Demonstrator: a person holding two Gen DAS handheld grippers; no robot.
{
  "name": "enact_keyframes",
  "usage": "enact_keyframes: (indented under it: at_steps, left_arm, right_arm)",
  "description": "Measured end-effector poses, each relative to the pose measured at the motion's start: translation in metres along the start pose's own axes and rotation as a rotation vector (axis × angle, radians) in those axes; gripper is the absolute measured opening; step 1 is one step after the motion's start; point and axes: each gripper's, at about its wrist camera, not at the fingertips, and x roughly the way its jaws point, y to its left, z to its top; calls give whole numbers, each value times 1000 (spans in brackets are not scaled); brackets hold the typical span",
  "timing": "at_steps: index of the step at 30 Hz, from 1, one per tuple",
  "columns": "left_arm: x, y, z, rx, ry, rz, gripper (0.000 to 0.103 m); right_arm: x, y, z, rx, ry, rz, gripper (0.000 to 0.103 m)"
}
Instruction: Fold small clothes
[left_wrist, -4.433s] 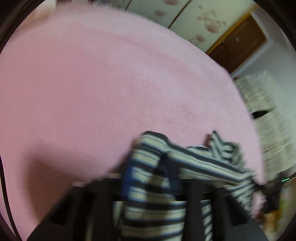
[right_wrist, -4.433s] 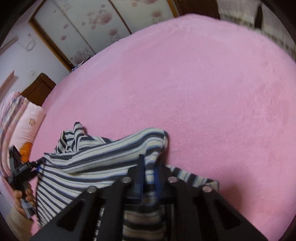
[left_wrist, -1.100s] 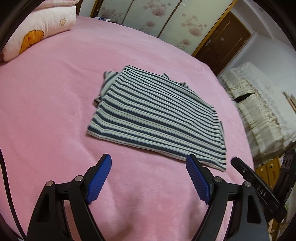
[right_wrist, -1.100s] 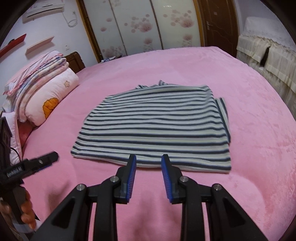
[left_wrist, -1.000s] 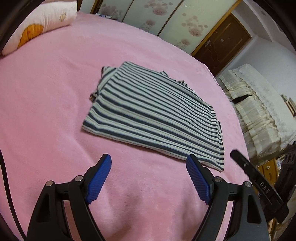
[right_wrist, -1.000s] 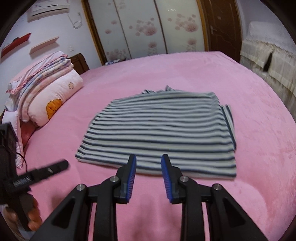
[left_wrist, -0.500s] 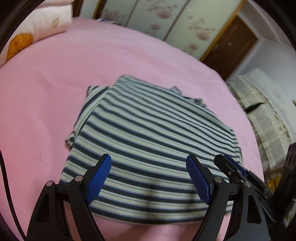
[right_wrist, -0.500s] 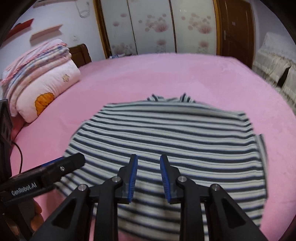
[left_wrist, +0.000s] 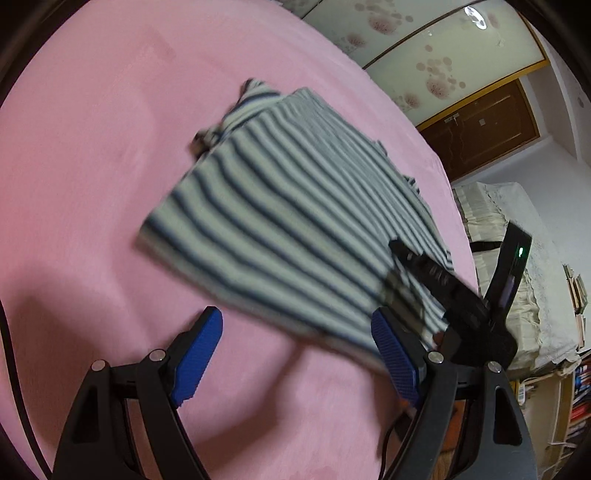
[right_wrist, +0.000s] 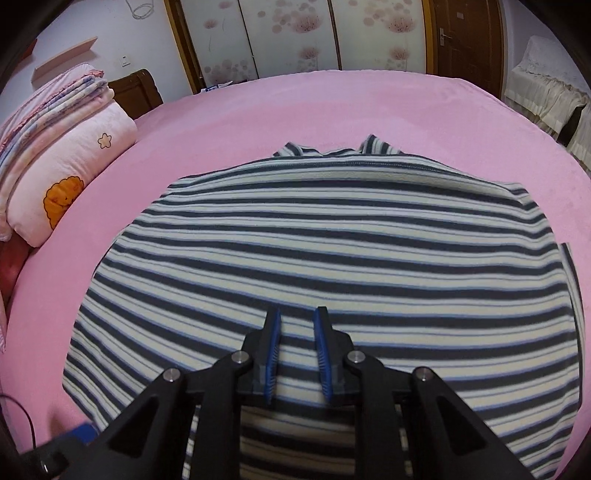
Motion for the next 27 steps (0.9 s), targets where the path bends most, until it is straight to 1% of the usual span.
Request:
enact_keyframes:
  at_steps: [3,6,12,16,17,20,23,27]
  left_arm:
    - [-2,11,-11,-50,9,-37,82]
    - [1,19,-15,-83,-5,-74,82]
    - [19,30,-12,-141,-66,-159,82]
    - [35,29,1,-159,-128,-224,82]
    - [34,32,7,-168,-138,-236,82]
    - [50,30,27,-200,-165,-272,82]
    - [62,27,39,-224,-193,-295,82]
    - [67,24,49,-254,-234,-310,81]
  right_arm:
    - [-13,-1,0,22,-17,29,18]
    - [-27,4,0,19,-47,55,18]
    - [-46,19,-3,-34,-93,70,18]
    - [-48,24,-7,-56,-102,81,18]
    - [-47,25,-8,-60,-102,81,18]
    - [-43,24,-11,-66,-95,80,18]
    - [-43,22,-12,-65,-93,80,18]
    - [-40,14,-11,-52,-92,76,18]
